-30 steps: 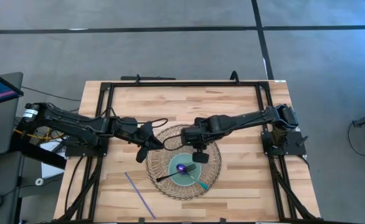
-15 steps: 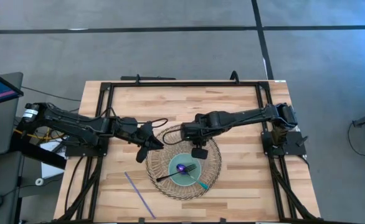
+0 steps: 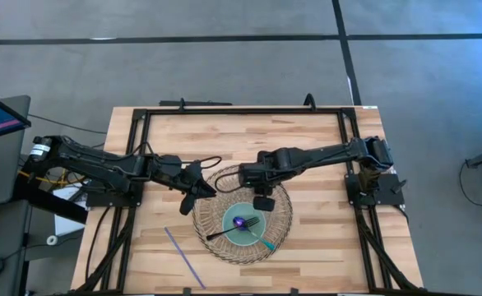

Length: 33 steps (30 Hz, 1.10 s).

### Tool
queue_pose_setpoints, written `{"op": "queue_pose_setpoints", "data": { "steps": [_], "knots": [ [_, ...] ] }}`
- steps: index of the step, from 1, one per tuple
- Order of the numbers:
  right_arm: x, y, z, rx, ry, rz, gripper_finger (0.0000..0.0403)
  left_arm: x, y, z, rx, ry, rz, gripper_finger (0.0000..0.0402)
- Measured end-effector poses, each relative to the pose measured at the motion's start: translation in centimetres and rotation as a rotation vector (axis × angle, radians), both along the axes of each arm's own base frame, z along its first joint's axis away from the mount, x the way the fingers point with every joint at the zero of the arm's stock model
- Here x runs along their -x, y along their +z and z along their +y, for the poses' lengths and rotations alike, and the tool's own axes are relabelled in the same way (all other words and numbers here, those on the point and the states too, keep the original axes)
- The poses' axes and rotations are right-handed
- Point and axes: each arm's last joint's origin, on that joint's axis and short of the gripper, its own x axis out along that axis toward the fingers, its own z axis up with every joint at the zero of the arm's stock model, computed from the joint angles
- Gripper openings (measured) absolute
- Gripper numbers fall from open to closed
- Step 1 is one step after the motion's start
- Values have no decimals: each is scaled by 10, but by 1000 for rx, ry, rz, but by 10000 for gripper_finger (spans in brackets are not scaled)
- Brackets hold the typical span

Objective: Pick & Place Utensil
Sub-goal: Put the purple cup on the brown mat to the top right of the green bowl, then put the purple straw into the purple cup

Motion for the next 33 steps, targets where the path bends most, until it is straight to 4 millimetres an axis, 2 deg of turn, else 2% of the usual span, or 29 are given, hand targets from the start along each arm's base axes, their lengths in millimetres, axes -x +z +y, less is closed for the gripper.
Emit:
{"op": "queue_pose_setpoints", "data": {
  "steps": [6,13,18,22,25,29,33],
  "knots": [
    [0,18,0,-3,-1,-18,77,0,0,0,0,0,0,57],
    [3,55,0,-8,0,-64,77,0,0,-1,1,-7,-1,57],
    [16,85,4,41,25,-97,77,2,1,-10,4,-58,-5,57],
    [33,101,16,114,48,-166,77,4,2,-22,7,-117,-21,57],
    [48,93,31,171,58,-195,77,7,5,-34,16,-174,-58,57],
    [68,62,47,163,109,-250,77,8,9,-52,-50,-268,-149,57],
    [93,37,51,81,134,-323,77,9,11,-72,-160,-373,-264,57]
  ]
}}
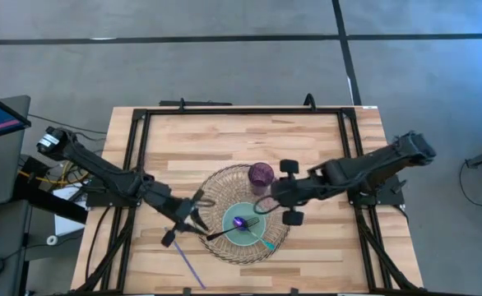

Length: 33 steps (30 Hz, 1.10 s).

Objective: Pick & Place Utensil
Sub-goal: Put the purple straw into the purple cup

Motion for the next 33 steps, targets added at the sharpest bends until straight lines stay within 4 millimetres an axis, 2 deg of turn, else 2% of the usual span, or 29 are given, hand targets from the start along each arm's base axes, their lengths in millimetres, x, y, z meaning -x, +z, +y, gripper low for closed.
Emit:
{"op": "queue_pose_setpoints", "data": {
  "steps": [6,11,15,19,25,33],
  "knots": [
    [33,-14,-6,-29,39,-250,77,-2,-9,-15,-50,-68,14,57],
    [48,-30,-12,-27,103,-449,77,-4,-20,-22,87,-170,195,57],
    [57,-36,-15,10,141,-454,77,0,-29,-26,262,-271,481,57],
    [60,-33,-17,-11,126,-474,77,11,-41,-36,321,-242,712,57],
    [58,-30,-16,-18,127,-507,77,12,-65,-51,247,-157,837,62],
    [58,-30,-16,-19,127,-508,77,9,-88,-63,124,-182,872,67]
  ]
}}
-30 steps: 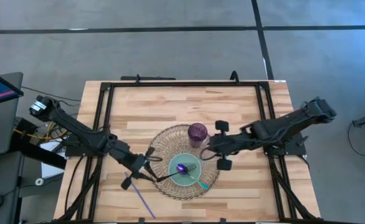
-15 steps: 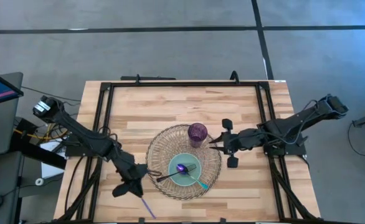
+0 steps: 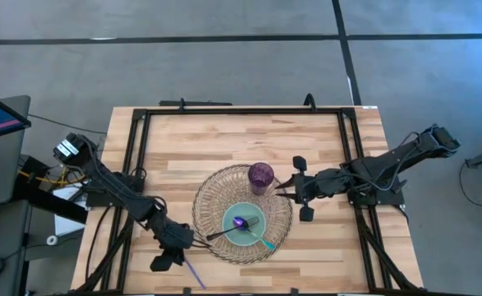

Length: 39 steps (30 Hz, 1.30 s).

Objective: Pick & Place Utensil
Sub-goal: Put the purple straw into the purple cup

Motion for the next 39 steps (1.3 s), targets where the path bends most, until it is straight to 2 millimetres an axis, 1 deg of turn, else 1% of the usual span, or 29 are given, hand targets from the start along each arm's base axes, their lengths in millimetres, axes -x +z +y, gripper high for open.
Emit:
{"op": "queue_pose_setpoints", "data": {
  "steps": [3,6,9,11,13,15,17,24,27,31,39],
  "knots": [
    [0,1,0,-2,0,-6,77,-2,6,-1,6,-2,-25,65],
    [0,1,0,-4,0,-11,77,-3,21,-1,-21,-1,-66,65],
    [0,1,0,-4,0,-11,77,-5,37,-1,-93,36,-48,65],
    [0,1,0,-4,0,-11,77,-6,47,-2,-162,36,-83,64],
    [0,1,0,-4,0,-11,77,-5,49,-4,-228,15,-147,64],
    [-1,1,0,-4,0,-11,77,-3,46,-7,-291,-11,-187,65],
    [-1,1,0,-4,0,-11,77,-1,42,-9,-319,-12,-192,66],
    [-1,1,0,-3,0,-9,77,11,15,-14,-328,38,-49,67],
    [-1,1,0,-4,0,-9,77,10,6,-16,-350,41,-39,67],
    [-1,1,0,-3,0,-9,77,2,-2,-19,-356,52,-37,74],
    [-1,1,0,-3,0,-9,77,-3,-22,-29,-352,0,14,115]
  ]
}}
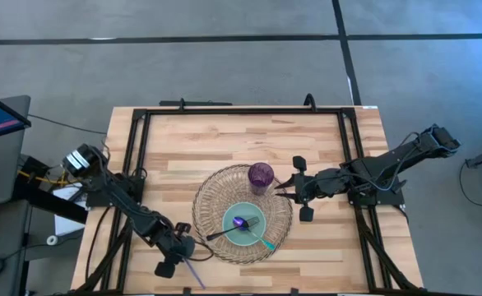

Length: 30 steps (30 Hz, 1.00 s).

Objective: Pick & Place Utensil
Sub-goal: Put the purple straw into the purple cup

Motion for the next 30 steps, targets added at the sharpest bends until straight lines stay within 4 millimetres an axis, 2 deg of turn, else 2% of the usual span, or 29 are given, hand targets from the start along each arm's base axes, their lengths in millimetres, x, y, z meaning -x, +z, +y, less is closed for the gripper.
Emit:
{"op": "queue_pose_setpoints", "data": {
  "steps": [5,8,11,15,18,25,27,30],
  "knots": [
    [0,0,0,0,0,0,77,-2,-4,-2,-30,-43,-27,135],
    [0,0,0,0,0,0,77,-3,-9,-4,-43,-43,-20,132],
    [0,0,0,0,0,0,77,-3,-10,-5,-53,-46,-25,98],
    [0,0,0,0,0,0,77,-2,-6,-3,-56,-52,-48,19],
    [0,0,0,0,0,0,77,1,-1,-1,-48,-47,-63,10],
    [0,0,0,0,1,0,77,2,37,0,96,-20,-251,4],
    [0,0,0,-1,1,0,77,2,52,1,135,-17,-355,4],
    [0,0,0,0,1,0,77,3,73,6,96,-51,-565,4]
  ]
}}
